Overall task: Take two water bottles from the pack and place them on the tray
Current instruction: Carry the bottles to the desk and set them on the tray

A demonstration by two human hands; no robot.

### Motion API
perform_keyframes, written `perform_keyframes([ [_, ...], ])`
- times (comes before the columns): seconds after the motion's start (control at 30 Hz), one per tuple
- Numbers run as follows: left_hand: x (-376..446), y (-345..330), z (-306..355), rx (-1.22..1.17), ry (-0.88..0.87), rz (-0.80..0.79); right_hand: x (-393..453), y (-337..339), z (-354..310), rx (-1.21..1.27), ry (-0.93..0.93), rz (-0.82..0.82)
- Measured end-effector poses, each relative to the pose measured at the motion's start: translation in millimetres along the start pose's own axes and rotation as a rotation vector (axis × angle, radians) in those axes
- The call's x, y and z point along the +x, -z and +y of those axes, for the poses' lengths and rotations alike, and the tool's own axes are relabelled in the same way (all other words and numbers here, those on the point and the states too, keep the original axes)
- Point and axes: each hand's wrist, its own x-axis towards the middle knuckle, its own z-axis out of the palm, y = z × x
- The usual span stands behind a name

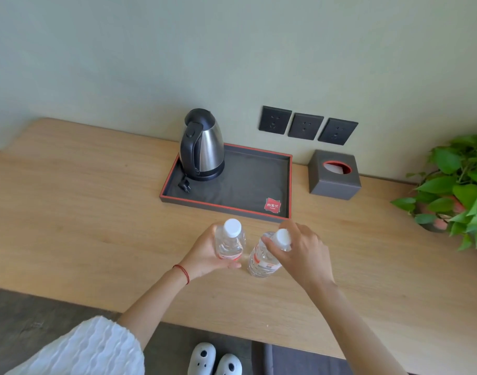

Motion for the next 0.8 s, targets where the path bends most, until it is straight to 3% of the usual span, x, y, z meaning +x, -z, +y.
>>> perform_keyframes([
  [0.13, 0, 10, 42, 0.020, -0.224, 0.096, 9, 6, -11, -0.199, -0.062, -0.093],
  [0.27, 10, 9, 75, 0.342, -0.380, 0.041, 11, 5, -18, -0.210, -0.116, -0.131],
  [0.43, 17, 1, 74, 0.589, -0.402, 0.139, 17, 8, -19, -0.153, -0.104, -0.161],
  [0.7, 17, 5, 72, 0.581, -0.418, 0.144, 95, 29, -20, -0.046, -0.024, -0.049],
  [0.8, 18, 5, 69, 0.585, -0.407, 0.163, 150, 34, -13, -0.025, 0.028, -0.105],
])
